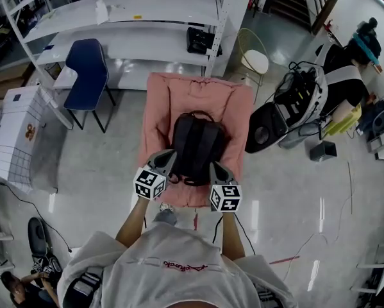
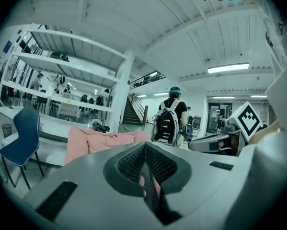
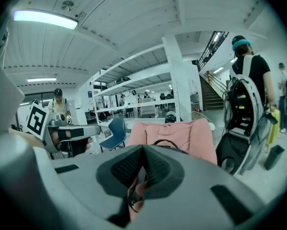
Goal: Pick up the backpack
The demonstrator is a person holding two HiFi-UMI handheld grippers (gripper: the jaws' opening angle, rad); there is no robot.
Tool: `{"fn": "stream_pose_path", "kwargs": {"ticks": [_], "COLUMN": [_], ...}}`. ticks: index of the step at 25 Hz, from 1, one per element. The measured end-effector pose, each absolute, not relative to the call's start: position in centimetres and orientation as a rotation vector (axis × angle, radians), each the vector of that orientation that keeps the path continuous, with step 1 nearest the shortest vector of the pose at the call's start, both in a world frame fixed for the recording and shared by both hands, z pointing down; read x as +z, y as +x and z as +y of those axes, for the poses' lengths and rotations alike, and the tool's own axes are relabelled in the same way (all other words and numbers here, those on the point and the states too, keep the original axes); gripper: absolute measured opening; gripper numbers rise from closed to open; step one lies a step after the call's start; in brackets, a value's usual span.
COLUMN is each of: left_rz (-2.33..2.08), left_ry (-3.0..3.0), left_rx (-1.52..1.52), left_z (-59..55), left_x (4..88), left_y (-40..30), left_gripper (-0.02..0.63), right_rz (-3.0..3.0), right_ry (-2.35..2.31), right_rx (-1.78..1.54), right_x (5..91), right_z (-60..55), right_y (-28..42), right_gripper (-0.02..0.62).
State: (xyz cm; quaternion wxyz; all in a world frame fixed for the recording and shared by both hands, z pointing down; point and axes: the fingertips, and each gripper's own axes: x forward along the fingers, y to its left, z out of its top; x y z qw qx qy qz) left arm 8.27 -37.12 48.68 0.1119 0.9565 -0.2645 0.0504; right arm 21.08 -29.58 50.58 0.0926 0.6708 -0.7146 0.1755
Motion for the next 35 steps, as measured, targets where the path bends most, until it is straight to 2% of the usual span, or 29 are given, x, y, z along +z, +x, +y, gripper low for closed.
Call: {"fn": "stream_pose_path", "kwargs": {"ticks": [15,24,35], "left_rz": [-0.682,-0.703,-0.848], "left_ry": [2.79,2.771,2.703], "left_rx": [0.229,0.299,0.339], "left_z": [-48.5,-49.1,-48.9], "left_x": [51.8,53.9,55.6], "left_y": [7.5,9.2,12.2], "left_gripper": [0.011,0.011,0.011], "right_rz": [-1.993,-1.999,-2.032], "right_ry": [2.09,2.043,1.977], "right_rx": [0.583,0.659,0.715], "right_x": [52.8,55.9,58.1], "right_z": [-39.0,-39.3,-38.4], "right_y": [22.7,24.8,30.5], "right_gripper": [0.018,0.018,0.018]}}
